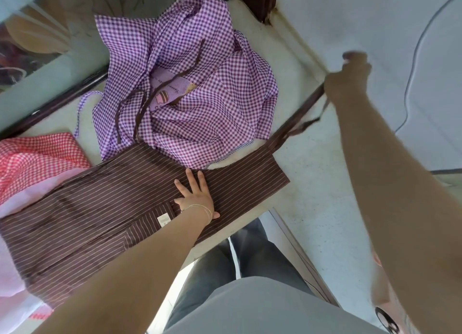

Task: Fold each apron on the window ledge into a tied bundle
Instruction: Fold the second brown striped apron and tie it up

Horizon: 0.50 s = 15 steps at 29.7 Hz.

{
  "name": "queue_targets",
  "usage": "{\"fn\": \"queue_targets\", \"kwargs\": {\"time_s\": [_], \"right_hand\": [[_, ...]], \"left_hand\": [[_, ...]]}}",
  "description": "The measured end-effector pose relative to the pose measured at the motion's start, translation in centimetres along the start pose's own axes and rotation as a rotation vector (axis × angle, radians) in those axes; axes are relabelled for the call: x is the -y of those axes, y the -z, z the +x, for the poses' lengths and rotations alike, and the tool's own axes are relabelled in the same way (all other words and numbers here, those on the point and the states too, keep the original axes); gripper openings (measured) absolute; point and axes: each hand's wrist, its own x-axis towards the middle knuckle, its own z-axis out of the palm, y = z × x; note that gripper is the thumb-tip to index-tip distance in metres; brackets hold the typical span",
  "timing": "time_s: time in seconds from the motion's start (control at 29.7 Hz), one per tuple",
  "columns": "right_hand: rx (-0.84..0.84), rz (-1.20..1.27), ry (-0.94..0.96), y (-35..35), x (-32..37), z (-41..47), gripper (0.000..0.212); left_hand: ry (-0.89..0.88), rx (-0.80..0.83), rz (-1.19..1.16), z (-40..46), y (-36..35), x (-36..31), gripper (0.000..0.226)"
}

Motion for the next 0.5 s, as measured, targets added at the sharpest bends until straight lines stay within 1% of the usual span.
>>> {"fn": "queue_targets", "kwargs": {"time_s": [0.03, 0.07, 0.1, 0.13, 0.17, 0.2, 0.27, 0.3, 0.34, 0.37, 0.44, 0.5], "right_hand": [[-0.021, 0.051, -0.057, -1.3, -1.5, -1.4, 0.039], [-0.005, 0.053, -0.099, -3.0, -3.1, -3.2, 0.036], [0.045, 0.014, -0.126, -4.6, -4.7, -5.3, 0.044], [0.131, -0.067, -0.138, -6.5, -6.1, -7.6, 0.06], [0.221, -0.195, -0.107, -8.3, -7.4, -9.9, 0.078], [0.276, -0.338, -0.02, -9.9, -8.6, -11.7, 0.089], [0.286, -0.56, 0.155, -12.0, -10.5, -14.0, 0.094], [0.26, -0.603, 0.18, -12.4, -11.1, -14.1, 0.093], [0.218, -0.588, 0.153, -12.5, -11.5, -13.7, 0.089], [0.168, -0.509, 0.086, -12.3, -11.6, -13.2, 0.083], [0.099, -0.214, -0.122, -12.0, -10.7, -11.9, 0.072], [0.134, 0.132, -0.382, -11.8, -9.1, -10.9, 0.069]], "left_hand": [[-0.012, -0.008, 0.002, 0.0, 0.0, 0.1, 0.13], [-0.023, -0.012, -0.006, -0.1, -0.1, 0.3, 0.129], [-0.038, -0.024, -0.016, -0.2, -0.2, 0.4, 0.129], [-0.052, -0.038, -0.028, -0.2, -0.3, 0.6, 0.129], [-0.067, -0.051, -0.041, -0.4, -0.4, 0.8, 0.129], [-0.082, -0.062, -0.058, -0.5, -0.6, 0.9, 0.13], [-0.099, -0.08, -0.081, -0.7, -0.8, 1.2, 0.132], [-0.102, -0.089, -0.085, -0.7, -0.9, 1.2, 0.132], [-0.099, -0.091, -0.087, -0.6, -0.9, 1.2, 0.132], [-0.096, -0.09, -0.09, -0.5, -0.9, 1.1, 0.132], [-0.09, -0.091, -0.093, -0.4, -1.0, 1.1, 0.133], [-0.084, -0.092, -0.09, -0.3, -1.2, 1.1, 0.134]]}}
